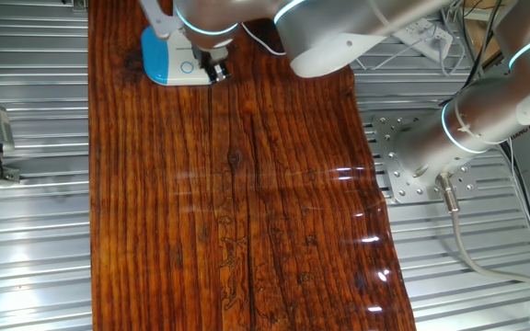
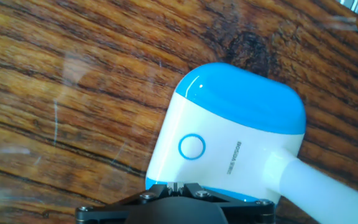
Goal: Turn on the desk lamp by pressing the button
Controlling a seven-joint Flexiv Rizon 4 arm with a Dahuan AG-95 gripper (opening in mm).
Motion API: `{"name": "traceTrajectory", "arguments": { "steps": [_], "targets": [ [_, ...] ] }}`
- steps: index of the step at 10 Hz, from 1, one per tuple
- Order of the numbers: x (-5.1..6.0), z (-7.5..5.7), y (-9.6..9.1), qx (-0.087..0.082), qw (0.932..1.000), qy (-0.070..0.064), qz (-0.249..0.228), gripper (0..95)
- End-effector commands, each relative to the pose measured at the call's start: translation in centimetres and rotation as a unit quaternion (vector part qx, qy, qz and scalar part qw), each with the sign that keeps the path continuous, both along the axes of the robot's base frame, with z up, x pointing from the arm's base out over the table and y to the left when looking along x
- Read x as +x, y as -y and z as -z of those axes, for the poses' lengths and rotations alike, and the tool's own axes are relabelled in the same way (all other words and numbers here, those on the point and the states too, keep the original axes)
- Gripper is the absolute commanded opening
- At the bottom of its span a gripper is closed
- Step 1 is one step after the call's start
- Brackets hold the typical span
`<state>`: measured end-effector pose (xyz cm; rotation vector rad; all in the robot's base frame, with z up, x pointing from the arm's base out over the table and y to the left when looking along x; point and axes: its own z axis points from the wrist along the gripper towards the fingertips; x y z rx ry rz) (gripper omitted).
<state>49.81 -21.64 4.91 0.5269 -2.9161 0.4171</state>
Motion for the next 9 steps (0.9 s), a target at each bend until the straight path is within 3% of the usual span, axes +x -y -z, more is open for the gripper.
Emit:
{"name": "traceTrajectory", "arguments": {
  "steps": [1, 9],
  "targets": [
    [0.07, -0.12, -0.01, 0.000, 1.0000, -0.001, -0.001, 0.0],
    [0.03, 0.08, 0.27, 0.008, 0.9999, 0.006, 0.003, 0.0]
  ]
}}
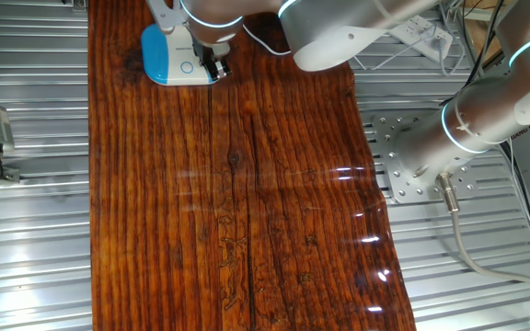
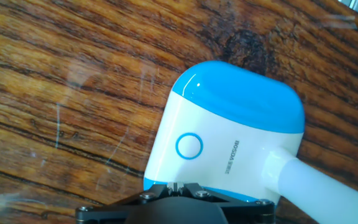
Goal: Turn on the desk lamp by pressing the button
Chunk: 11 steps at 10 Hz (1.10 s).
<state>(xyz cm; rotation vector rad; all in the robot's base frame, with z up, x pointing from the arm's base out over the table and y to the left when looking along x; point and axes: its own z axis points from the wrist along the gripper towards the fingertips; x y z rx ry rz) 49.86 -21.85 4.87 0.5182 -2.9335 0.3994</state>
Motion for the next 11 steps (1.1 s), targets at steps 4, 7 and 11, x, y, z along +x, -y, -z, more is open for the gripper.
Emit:
{"name": "traceTrajectory", "arguments": {
  "steps": [4, 7, 11],
  "targets": [
    [-0.20, 0.56, 0.47, 0.006, 0.9999, 0.010, -0.005, 0.0],
    [-0.10, 0.92, 0.45, 0.011, 0.9998, 0.016, -0.003, 0.0],
    [-0.04, 0.92, 0.46, 0.014, 0.9997, 0.019, 0.001, 0.0]
  ]
}}
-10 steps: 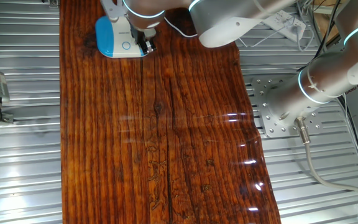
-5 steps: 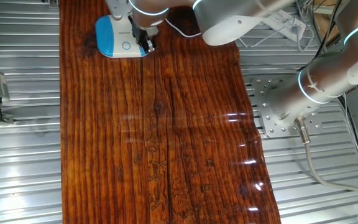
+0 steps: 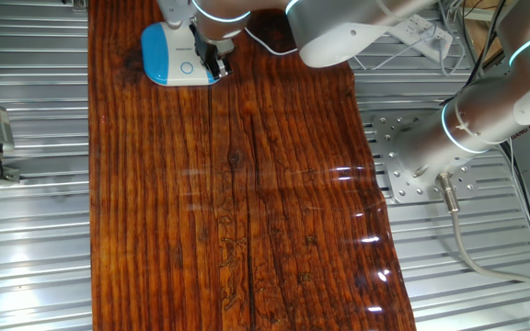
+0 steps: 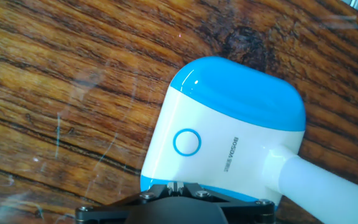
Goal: Turn on the desk lamp by pressing the button
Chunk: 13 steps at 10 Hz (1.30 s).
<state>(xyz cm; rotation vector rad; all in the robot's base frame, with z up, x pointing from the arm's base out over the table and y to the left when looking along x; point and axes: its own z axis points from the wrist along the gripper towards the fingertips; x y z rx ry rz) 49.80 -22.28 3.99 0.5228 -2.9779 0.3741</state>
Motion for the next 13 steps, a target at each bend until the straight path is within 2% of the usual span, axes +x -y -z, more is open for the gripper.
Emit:
{"name": "traceTrajectory", "arguments": {
  "steps": [1, 3, 6, 9, 11, 13],
  "targets": [
    [0.0, 0.0, 0.0, 0.001, 1.0000, 0.002, 0.002, 0.0],
    [-0.2, 0.0, 0.0, 0.003, 1.0000, 0.001, 0.003, 0.0],
    [-1.0, 0.1, -0.2, 0.008, 0.9999, 0.001, 0.010, 0.0],
    [-1.1, 0.1, -0.2, 0.010, 0.9999, -0.011, 0.002, 0.0],
    [-0.8, 0.0, -0.1, 0.012, 0.9998, -0.014, -0.010, 0.0],
    [0.5, -0.4, 0.2, 0.017, 0.9993, -0.028, -0.018, 0.0]
  ]
}}
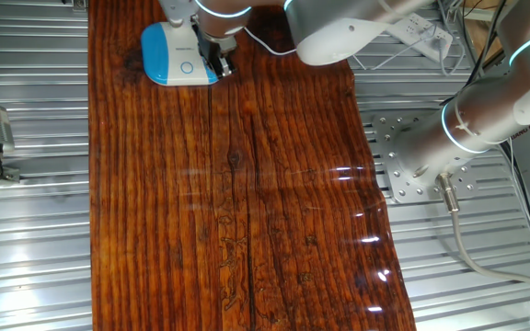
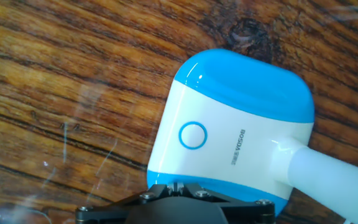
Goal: Turn on the desk lamp by pressing the button
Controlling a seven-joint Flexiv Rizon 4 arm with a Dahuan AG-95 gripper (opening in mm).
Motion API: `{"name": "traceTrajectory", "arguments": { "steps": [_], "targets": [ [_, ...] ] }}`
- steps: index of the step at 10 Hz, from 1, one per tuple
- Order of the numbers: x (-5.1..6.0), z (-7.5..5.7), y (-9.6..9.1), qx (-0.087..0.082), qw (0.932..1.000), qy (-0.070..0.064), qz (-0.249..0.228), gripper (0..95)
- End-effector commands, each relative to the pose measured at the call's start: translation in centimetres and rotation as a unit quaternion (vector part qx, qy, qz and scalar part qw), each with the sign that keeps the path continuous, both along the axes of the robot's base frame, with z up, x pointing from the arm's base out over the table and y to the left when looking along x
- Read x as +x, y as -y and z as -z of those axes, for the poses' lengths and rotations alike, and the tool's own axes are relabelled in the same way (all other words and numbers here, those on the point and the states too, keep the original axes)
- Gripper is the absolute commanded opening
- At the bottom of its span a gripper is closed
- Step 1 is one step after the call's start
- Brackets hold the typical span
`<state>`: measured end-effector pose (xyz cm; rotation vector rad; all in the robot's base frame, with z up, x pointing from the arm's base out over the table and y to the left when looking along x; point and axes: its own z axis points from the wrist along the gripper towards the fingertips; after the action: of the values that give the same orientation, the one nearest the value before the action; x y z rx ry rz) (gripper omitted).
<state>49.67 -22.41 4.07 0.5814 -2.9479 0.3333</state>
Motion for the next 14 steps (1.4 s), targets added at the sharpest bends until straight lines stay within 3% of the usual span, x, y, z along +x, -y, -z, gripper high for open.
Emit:
{"name": "traceTrajectory", "arguments": {
  "steps": [1, 8, 14],
  "targets": [
    [0.9, -0.4, 0.1, 0.008, 0.9999, -0.012, -0.001, 0.0],
    [2.1, -0.6, 0.3, 0.017, 0.9998, -0.014, -0.001, 0.0],
    [2.5, -0.4, 0.1, 0.028, 0.9995, -0.009, 0.014, 0.0]
  ]
}}
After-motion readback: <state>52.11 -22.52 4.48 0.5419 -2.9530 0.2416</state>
